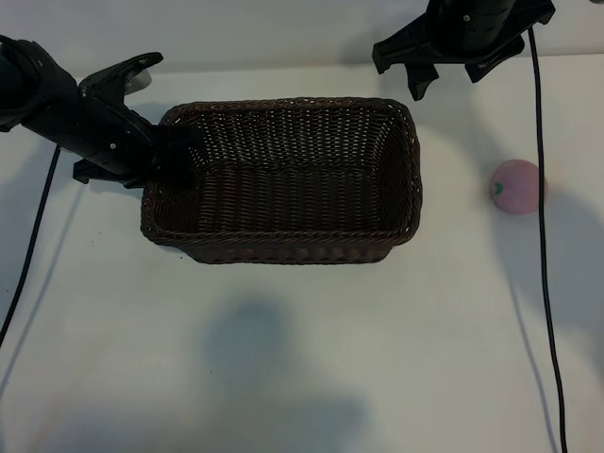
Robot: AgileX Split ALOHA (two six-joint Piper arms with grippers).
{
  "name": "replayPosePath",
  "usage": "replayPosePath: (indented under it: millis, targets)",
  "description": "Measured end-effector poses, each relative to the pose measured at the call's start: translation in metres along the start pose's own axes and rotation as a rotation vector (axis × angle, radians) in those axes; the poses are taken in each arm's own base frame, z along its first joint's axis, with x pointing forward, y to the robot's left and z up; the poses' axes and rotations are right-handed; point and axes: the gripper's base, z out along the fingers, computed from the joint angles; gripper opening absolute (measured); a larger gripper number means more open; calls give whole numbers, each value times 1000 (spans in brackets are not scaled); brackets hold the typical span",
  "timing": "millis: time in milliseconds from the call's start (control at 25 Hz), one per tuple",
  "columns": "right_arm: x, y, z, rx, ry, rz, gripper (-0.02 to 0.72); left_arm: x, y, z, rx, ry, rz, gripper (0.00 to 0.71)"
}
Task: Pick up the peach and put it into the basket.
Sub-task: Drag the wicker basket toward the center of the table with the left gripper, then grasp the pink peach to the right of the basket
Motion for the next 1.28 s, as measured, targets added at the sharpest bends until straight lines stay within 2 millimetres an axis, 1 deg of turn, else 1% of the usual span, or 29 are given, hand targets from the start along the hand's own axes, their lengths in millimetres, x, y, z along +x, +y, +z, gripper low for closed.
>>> replayPosePath:
  millis: [80,120,320,400,440,520,600,720,840,1160,1280]
  targets:
    - [0,0,0,0,0,0,599,0,-1,0,6,-2,-12,182]
    - [0,0,0,0,0,0,599,-1,-1,0,11,-4,-20,235]
    - [0,0,0,0,0,1,599,0,-2,-1,20,2,-37,543]
    - [0,0,0,0,0,1,599,0,-4,-6,20,6,-33,623]
    - [0,0,0,0,0,1,599,0,-6,-11,21,6,-26,647]
    - [0,0,0,0,0,1,599,0,-10,-24,14,3,-9,664]
    - [0,0,0,0,0,1,599,0,-14,-41,-3,-12,7,664]
    - [0,0,0,0,0,1,599,1,-18,-65,-44,-37,24,653]
    - [0,0,0,0,0,1,599,3,-21,-83,-72,-46,29,641]
    - [0,0,0,0,0,1,599,10,-30,-117,-77,-70,35,604]
    - [0,-4,0,2,0,16,599,12,-33,-127,-82,-86,51,598]
